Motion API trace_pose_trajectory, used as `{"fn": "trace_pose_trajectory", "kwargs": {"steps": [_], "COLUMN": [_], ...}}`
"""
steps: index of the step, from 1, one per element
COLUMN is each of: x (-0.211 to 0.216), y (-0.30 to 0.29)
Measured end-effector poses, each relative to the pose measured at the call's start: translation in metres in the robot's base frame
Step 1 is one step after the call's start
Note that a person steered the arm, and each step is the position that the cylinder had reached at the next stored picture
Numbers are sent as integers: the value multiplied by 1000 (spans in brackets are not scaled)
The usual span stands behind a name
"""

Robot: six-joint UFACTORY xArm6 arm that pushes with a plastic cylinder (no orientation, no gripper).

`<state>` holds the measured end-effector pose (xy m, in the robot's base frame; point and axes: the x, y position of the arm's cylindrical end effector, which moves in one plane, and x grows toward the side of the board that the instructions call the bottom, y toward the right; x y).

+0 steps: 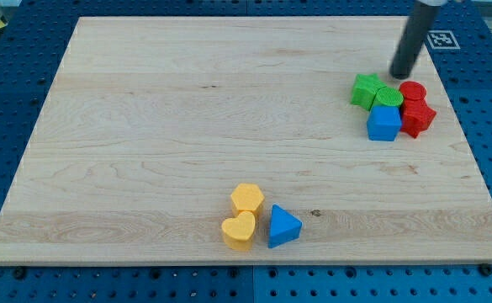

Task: Touch the bottom of red star

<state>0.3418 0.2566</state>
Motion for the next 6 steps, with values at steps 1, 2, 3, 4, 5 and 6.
{"fn": "trace_pose_trajectory", "kwargs": {"steps": [1,2,3,4,5,6], "x": [38,80,119,136,134,134], "y": [39,54,56,51,36,21]}}
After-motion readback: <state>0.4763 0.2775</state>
